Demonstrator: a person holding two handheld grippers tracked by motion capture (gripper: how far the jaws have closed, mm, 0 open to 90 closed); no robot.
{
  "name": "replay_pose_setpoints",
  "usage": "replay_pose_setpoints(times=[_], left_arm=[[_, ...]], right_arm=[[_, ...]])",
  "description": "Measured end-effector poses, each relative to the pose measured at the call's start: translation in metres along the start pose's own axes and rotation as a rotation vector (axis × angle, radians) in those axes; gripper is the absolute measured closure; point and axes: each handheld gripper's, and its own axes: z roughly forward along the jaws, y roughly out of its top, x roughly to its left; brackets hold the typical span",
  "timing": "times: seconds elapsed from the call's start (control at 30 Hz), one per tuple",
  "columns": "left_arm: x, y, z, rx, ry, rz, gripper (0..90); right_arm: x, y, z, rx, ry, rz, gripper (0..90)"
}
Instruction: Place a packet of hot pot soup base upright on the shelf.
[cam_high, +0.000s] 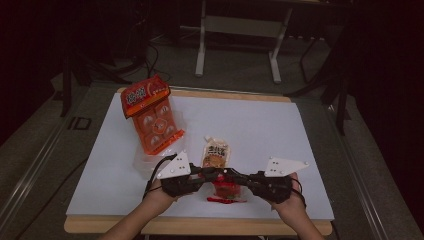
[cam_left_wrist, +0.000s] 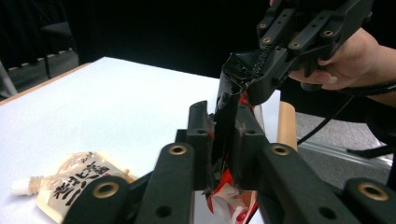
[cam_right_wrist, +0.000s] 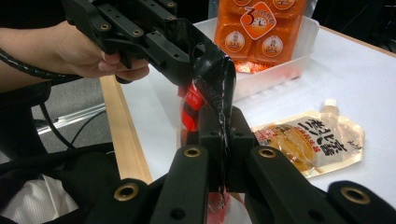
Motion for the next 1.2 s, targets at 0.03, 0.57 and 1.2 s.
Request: replay_pose_setpoints(times=[0.03,0.57,1.2], left_arm=[[0.000,0.000,0.000,0.001,-0.003,0.002,84.2],[0.001,0.007,-0.009,-0.020,-0.022,0.057,87.6],[0.028,0.025,-0.057,-0.123,0.113,0.103,87.4]], right_arm=[[0.000,0.000,0.000,-0.001,0.003,0.002,88.6],[0.003,0.002,-0.001,-0.032,-0.029,-0.019,79.2],[-0.009,-0.005,-0.014,-0.101,-0.083,0.046,31.3]])
